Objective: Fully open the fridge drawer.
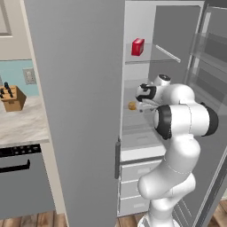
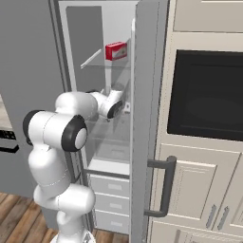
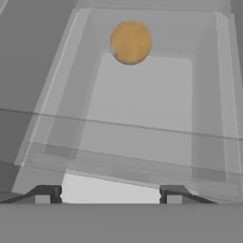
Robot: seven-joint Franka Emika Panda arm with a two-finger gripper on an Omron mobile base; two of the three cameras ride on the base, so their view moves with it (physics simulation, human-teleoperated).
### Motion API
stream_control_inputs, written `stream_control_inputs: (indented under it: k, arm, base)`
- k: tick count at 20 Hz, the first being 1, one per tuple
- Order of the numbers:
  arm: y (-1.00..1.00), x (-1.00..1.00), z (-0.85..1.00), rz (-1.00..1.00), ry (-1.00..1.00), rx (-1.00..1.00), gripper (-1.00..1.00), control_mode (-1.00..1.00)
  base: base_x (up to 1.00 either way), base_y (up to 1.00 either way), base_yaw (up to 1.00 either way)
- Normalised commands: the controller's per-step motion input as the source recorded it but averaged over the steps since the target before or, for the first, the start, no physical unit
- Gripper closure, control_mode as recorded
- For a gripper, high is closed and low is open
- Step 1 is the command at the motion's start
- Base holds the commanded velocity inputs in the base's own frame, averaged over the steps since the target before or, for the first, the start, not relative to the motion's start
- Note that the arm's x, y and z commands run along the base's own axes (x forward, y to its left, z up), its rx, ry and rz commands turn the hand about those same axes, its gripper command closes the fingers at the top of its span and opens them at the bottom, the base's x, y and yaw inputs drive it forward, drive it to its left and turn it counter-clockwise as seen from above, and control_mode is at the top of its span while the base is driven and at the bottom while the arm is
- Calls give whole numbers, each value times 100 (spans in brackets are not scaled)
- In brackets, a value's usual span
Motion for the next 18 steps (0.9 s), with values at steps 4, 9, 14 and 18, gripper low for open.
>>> stream_control_inputs:
  k: [4,9,14,18]
  arm:
    - [0,-32,-57,0,6,0,-100,-100]
    - [-2,-65,-33,0,18,0,-100,-100]
    - [-24,-99,-4,0,17,0,-100,-100]
    - [-19,-94,15,1,4,0,-100,-100]
  base:
    - [0,0,0]
    - [0,0,0]
    - [0,0,0]
    - [0,0,0]
